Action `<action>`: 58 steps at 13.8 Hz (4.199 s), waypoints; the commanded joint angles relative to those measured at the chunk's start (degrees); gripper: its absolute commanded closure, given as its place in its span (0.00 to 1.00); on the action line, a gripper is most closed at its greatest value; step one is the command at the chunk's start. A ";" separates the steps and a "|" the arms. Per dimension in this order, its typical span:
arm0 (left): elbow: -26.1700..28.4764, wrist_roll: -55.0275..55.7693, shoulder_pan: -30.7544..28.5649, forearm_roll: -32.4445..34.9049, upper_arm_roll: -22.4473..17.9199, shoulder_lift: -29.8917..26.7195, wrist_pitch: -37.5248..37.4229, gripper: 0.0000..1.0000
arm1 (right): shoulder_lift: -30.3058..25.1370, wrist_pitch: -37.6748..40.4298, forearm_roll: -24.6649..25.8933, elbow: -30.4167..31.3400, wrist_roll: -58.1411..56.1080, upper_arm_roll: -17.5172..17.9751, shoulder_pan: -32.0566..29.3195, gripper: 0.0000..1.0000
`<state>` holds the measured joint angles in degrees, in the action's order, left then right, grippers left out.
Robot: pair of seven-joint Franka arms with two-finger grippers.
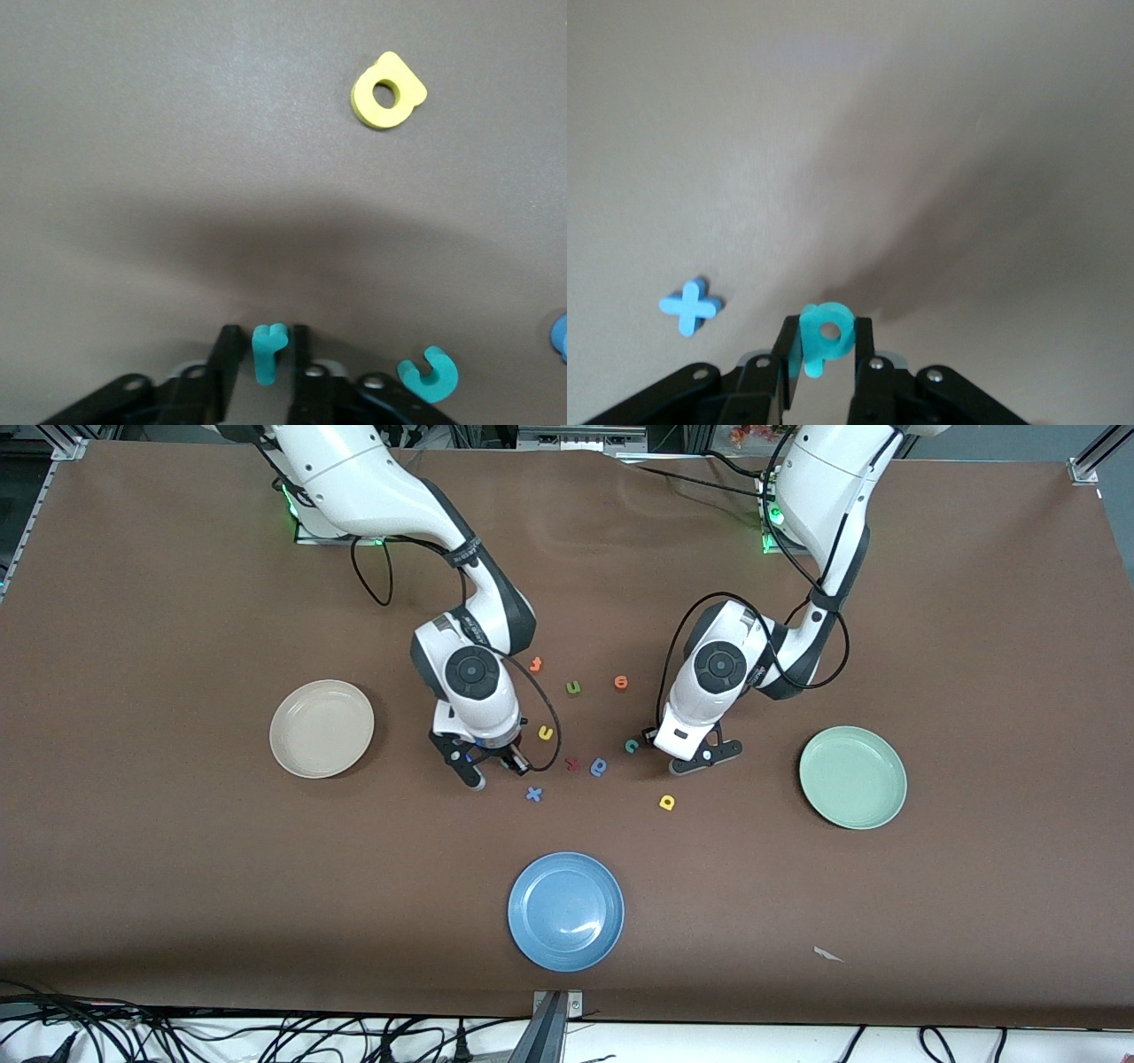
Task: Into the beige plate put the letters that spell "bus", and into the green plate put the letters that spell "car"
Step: 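Grasp the teal p with the right gripper while the left grasps r, then drop the p on the beige plate while the left gripper drops r on green, then grasp the yellow s with the right gripper while the left reaches yellow a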
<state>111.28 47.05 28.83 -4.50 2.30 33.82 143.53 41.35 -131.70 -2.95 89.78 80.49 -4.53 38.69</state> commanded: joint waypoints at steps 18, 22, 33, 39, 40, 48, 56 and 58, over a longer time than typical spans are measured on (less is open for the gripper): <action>-4.40 -17.93 -13.16 0.46 -0.63 -7.00 -17.66 0.91 | -17.44 -6.27 -4.52 35.54 -57.90 -17.62 -6.52 0.22; -4.40 -28.30 -21.07 2.20 -0.80 -7.28 -18.37 0.91 | -19.19 1.15 -4.69 30.30 -57.38 -17.18 -6.44 0.00; -5.62 -43.11 -27.95 5.74 -0.45 -5.34 -19.52 0.00 | -14.81 6.31 -12.60 15.59 -32.81 -5.75 2.06 0.00; -18.09 -24.76 -21.20 1.52 0.43 2.38 -19.34 0.00 | -10.16 -4.51 -12.52 20.34 -22.58 -5.75 9.99 0.12; -20.03 -20.64 -20.05 1.51 0.43 3.87 -19.34 0.00 | -9.54 -4.96 -12.52 20.43 -21.96 -5.75 10.35 0.13; -28.82 5.83 -12.14 -3.23 0.43 11.00 -18.81 0.00 | -9.18 -5.32 -12.52 22.63 -18.28 -5.67 12.72 0.43; -31.47 33.43 -5.90 -2.18 0.25 15.75 -8.54 0.00 | -9.09 -9.18 -12.52 23.86 -15.19 -5.67 13.43 0.71; -30.95 35.91 -4.93 -2.09 -0.01 16.02 -7.39 0.00 | -9.27 -8.92 -12.52 23.60 -15.28 -5.67 13.43 0.83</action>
<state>81.81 79.80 22.55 -6.70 3.21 48.82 135.33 32.70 -140.02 -14.86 112.40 64.73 -9.78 51.32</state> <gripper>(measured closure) 0.000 0.705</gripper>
